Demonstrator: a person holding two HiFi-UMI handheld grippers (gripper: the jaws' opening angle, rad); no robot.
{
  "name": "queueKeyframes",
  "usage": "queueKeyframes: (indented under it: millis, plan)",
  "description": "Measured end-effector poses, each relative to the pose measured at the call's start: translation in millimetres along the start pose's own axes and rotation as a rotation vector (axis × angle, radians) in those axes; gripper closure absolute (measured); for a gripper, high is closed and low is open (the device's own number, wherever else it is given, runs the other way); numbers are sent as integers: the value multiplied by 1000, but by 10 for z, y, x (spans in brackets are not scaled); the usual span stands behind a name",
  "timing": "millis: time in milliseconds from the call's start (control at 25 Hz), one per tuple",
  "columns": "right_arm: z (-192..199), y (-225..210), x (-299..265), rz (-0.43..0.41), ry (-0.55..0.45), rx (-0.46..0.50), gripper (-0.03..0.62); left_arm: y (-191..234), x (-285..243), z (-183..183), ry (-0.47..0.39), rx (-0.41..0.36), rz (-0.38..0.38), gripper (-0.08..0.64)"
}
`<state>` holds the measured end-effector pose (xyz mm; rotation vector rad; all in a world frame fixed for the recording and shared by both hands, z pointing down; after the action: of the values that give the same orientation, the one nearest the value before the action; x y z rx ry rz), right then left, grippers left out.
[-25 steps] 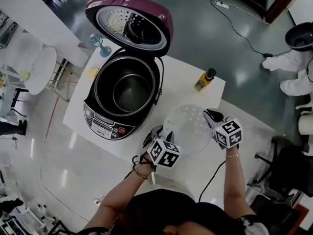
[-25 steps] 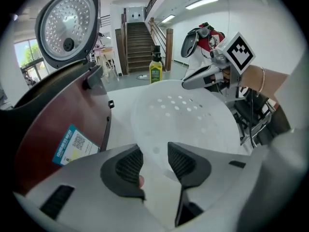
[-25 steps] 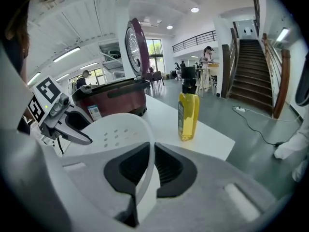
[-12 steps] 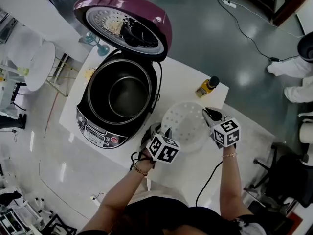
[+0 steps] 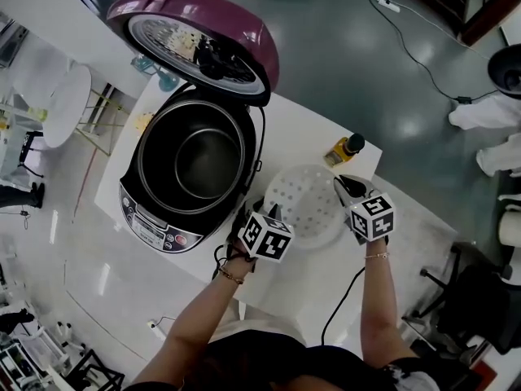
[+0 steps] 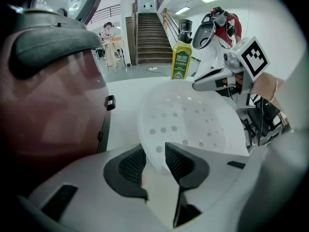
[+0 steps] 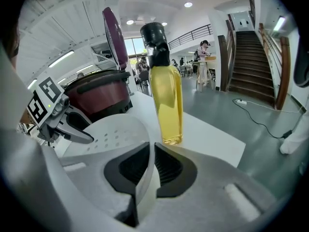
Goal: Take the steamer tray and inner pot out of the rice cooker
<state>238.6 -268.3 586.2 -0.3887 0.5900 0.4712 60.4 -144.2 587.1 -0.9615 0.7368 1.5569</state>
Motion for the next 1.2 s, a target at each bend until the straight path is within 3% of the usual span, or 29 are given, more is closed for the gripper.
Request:
queueKeyframes:
  millis: [480,720,1000,1200]
  plan:
    - [-21,-123,-130,11,-2,5,555,97,-181,-84,-9,60,-51,449]
    - [-36,-147,-145,15,-8,11,555,100,-187,-99,-54,63,-72,449]
    - [-19,-117,-168,37,-33,19,555,17,-36,9,-104,58,-27,326]
    - [-11,-52,-110,60,-43,9,430,-56,108,124,-98,-27,-3,302]
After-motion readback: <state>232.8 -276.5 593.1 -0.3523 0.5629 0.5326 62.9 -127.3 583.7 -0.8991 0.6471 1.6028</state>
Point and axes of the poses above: the fingertips, and each gripper's own axes: x backward along the fingers, y to its left, z out of its underside, the point moved 6 cm from there along x, backward along the fingers, and after that the axes turned 2 degrees about -y, right-handed, at the moved point
